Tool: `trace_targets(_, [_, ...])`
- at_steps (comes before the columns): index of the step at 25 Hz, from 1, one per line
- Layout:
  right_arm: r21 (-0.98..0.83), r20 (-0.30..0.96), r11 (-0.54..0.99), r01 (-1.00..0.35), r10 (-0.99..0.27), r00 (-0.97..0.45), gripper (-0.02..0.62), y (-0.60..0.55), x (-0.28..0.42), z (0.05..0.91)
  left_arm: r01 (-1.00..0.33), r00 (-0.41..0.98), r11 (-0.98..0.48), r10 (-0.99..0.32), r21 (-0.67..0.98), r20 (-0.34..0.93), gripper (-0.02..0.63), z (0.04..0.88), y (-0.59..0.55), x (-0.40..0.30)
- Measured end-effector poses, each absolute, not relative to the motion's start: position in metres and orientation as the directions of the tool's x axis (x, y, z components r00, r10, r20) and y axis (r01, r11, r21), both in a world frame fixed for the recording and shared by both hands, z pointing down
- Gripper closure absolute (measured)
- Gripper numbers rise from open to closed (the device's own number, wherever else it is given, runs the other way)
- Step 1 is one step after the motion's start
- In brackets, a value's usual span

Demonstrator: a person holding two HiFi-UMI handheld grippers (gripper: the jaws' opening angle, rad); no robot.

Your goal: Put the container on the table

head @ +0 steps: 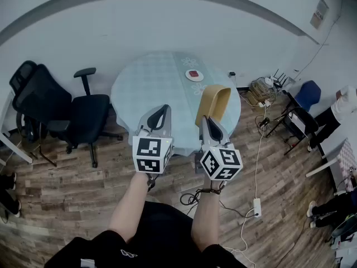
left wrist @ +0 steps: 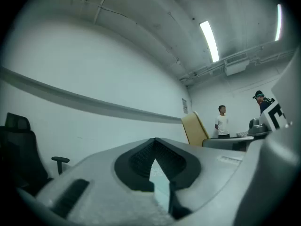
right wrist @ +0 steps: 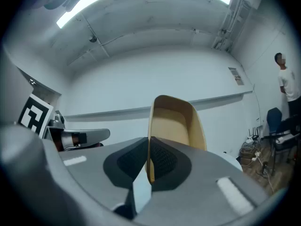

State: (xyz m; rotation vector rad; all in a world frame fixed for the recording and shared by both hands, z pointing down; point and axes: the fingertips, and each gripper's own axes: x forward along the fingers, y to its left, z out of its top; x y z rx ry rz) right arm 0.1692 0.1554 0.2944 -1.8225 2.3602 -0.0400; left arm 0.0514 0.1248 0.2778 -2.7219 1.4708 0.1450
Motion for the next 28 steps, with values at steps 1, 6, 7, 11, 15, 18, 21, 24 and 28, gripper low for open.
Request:
trace_targets(1, [-0.12, -0.112, 0.262, -0.958, -0.962, -0.249, 0.571, 0.156, 0.169, 0.295, -0.838, 0.542, -0.545, -0.834, 0.007, -0.102, 0.606, 0.279, 0.126, 0.051])
trace_targets(6, [-0.162, -0.146, 0.264, -0.951, -0.959, -0.241, 0.571, 0.153, 0.174, 0.289, -0.848, 0.526, -0.53, -0.844, 0.018, -0.105, 0.606, 0.277, 0.119, 0.045])
trace_targets(7, [-0.164, -0.147, 0.26, -0.952, -0.96, -0.237, 0.571, 0.151, 0.175, 0.289, -0.85, 0.521, -0.526, -0.847, 0.021, -0.105, 0.606, 0.278, 0.116, 0.043])
trace_targets(11, [-0.174, -0.148, 0.248, -0.953, -0.963, -0.223, 0.571, 0.145, 0.182, 0.289, -0.859, 0.506, -0.511, -0.856, 0.032, -0.101, 0.606, 0.28, 0.108, 0.038])
trace_targets(15, [-0.184, -0.152, 0.25, -0.951, -0.963, -0.224, 0.571, 0.138, 0.188, 0.29, -0.868, 0.489, -0.495, -0.867, 0.041, -0.099, 0.606, 0.283, 0.1, 0.034])
trace_targets(18, [-0.198, -0.148, 0.257, -0.946, -0.962, -0.23, 0.571, 0.129, 0.188, 0.293, -0.878, 0.472, -0.477, -0.877, 0.046, -0.09, 0.606, 0.288, 0.094, 0.028])
trace_targets(21, [-0.208, -0.135, 0.267, -0.941, -0.961, -0.243, 0.571, 0.113, 0.179, 0.3, -0.89, 0.449, -0.452, -0.891, 0.052, -0.07, 0.606, 0.296, 0.081, 0.014])
trace_targets(24, [-0.212, -0.121, 0.271, -0.939, -0.961, -0.25, 0.57, 0.093, 0.17, 0.307, -0.901, 0.427, -0.43, -0.903, 0.064, -0.058, 0.606, 0.303, 0.063, 0.0])
trace_targets(28, [-0.227, -0.112, 0.244, -0.943, -0.968, -0.224, 0.569, 0.058, 0.165, 0.318, -0.904, 0.42, -0.422, -0.907, 0.077, -0.03, 0.606, 0.317, 0.028, -0.01])
